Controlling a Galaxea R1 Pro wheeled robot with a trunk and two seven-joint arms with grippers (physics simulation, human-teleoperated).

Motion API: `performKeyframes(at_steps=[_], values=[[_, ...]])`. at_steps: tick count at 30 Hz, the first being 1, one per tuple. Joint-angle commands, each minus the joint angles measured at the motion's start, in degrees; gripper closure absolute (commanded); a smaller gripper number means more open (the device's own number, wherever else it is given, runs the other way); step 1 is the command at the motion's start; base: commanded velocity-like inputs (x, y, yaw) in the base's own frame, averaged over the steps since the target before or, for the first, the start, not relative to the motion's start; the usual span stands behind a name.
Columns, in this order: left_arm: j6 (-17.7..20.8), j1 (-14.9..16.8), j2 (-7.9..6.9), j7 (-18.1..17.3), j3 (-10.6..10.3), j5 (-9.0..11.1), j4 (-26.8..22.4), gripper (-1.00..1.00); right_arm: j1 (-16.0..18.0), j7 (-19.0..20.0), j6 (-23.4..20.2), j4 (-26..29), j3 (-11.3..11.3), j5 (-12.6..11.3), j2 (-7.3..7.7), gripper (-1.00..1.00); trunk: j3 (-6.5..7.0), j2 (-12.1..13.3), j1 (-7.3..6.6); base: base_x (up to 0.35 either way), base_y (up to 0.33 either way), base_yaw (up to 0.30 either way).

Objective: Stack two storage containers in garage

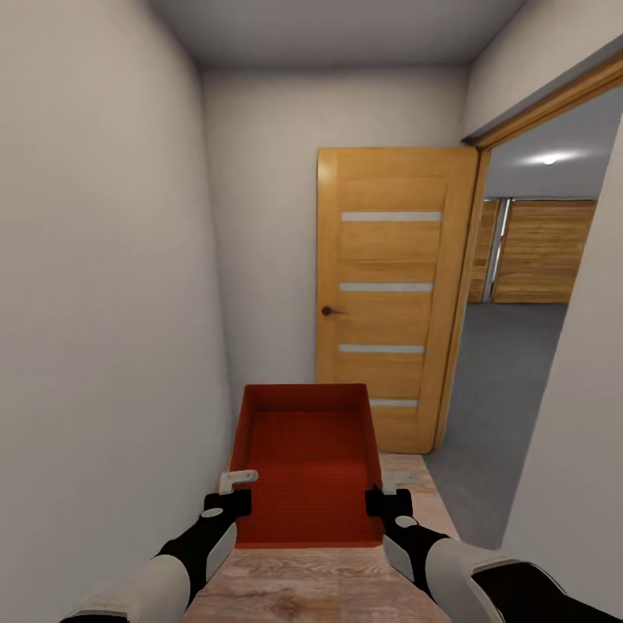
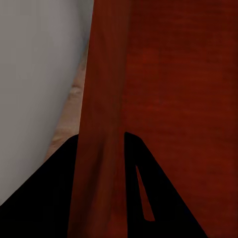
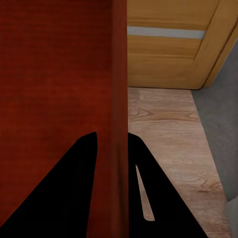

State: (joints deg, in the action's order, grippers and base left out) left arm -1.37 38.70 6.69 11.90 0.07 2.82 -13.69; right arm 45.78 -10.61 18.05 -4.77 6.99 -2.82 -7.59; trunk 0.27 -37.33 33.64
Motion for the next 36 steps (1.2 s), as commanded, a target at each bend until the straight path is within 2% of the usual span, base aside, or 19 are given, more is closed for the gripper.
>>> performKeyframes(at_steps=[1, 6, 14, 36], values=[[-0.14, -0.03, -0.81, 0.41, -0.16, 0.43, 0.15, 1.00, 0.10, 0.50, 0.06, 2.92, -2.24, 1.86, -0.05, 1.00, -0.02, -0.03, 0.05, 0.321, 0.000, 0.000], [-0.20, -0.03, -0.81, 0.41, -0.16, 0.43, 0.15, 1.00, 0.10, 0.52, 0.02, 2.92, -2.24, 1.86, -0.05, 1.00, -0.02, -0.03, 0.05, 0.321, 0.000, -0.068], [-0.19, -0.03, -0.81, 0.41, -0.08, 0.42, 0.06, 1.00, 0.10, 0.59, 0.00, 2.92, -2.24, 1.86, -0.05, 1.00, -0.02, -0.03, 0.05, 0.282, 0.000, -0.255], [-0.12, -0.03, -0.72, 0.54, 0.04, 0.52, -0.06, 1.00, 0.10, 0.59, 0.04, 2.92, -2.24, 1.86, -0.05, 1.00, -0.02, -0.03, 0.05, 0.034, 0.010, -0.279]])
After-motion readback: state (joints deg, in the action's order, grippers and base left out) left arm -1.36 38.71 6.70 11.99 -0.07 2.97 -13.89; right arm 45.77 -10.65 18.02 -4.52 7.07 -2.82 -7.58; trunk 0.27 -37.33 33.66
